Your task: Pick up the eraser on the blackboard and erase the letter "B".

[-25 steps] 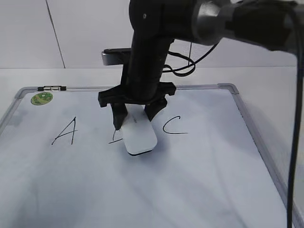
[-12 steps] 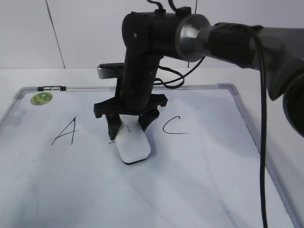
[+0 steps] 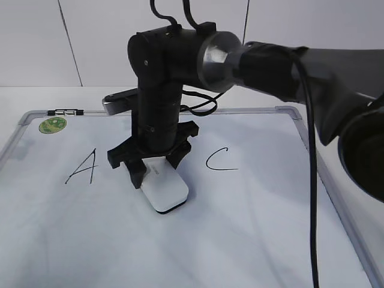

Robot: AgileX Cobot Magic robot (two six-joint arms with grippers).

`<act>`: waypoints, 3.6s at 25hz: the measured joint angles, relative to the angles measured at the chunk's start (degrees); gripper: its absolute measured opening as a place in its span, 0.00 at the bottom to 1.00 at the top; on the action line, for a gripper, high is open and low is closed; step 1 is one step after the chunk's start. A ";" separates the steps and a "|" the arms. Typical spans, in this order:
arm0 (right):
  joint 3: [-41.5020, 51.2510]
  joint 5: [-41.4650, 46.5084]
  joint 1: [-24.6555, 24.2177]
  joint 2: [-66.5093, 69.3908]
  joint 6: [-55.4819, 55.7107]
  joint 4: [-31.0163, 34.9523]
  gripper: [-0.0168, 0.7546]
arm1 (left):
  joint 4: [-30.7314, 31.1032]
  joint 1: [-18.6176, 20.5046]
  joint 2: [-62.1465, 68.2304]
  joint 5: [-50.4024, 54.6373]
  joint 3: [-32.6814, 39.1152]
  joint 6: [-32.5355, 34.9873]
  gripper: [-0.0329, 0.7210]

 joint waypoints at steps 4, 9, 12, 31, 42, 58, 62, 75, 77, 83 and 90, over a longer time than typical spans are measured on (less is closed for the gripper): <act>-1.05 0.68 0.39 0.90 -0.10 -1.08 0.69 | 0.00 0.00 0.00 0.00 0.00 0.00 0.09; -3.89 3.17 0.66 2.44 -0.10 -2.12 0.69 | 0.00 0.00 0.00 0.00 0.00 -0.04 0.09; -5.17 4.24 0.88 3.12 -0.10 -3.36 0.69 | 0.00 0.00 0.00 0.00 0.00 -0.13 0.09; -13.25 5.97 -0.35 7.26 0.47 -4.68 0.69 | 0.21 0.00 0.00 0.00 0.00 -0.13 0.09; -13.56 1.42 -6.38 7.93 1.31 -4.07 0.69 | 0.21 0.00 0.00 -0.10 0.00 -0.13 0.09; -13.69 0.45 -3.75 8.06 0.47 -7.18 0.69 | 0.30 0.00 0.00 0.11 0.00 -0.13 0.09; -13.69 0.05 -1.64 8.18 -0.02 -8.26 0.69 | 0.44 0.00 0.00 0.20 0.00 -0.13 0.09; -13.69 -0.32 0.25 8.29 -0.13 -4.07 0.69 | 0.77 0.00 0.00 0.80 0.00 -0.26 0.10; -13.69 -0.32 0.49 8.29 -0.23 -4.07 0.69 | 0.98 0.00 0.00 0.88 0.00 -0.26 0.10; -13.69 -0.41 1.49 8.29 -0.32 -4.07 0.69 | 1.19 0.09 0.00 1.02 0.00 -0.26 0.10; -13.69 -0.41 1.73 8.29 -0.35 -4.07 0.69 | 1.28 0.09 0.00 1.15 0.00 -0.26 0.10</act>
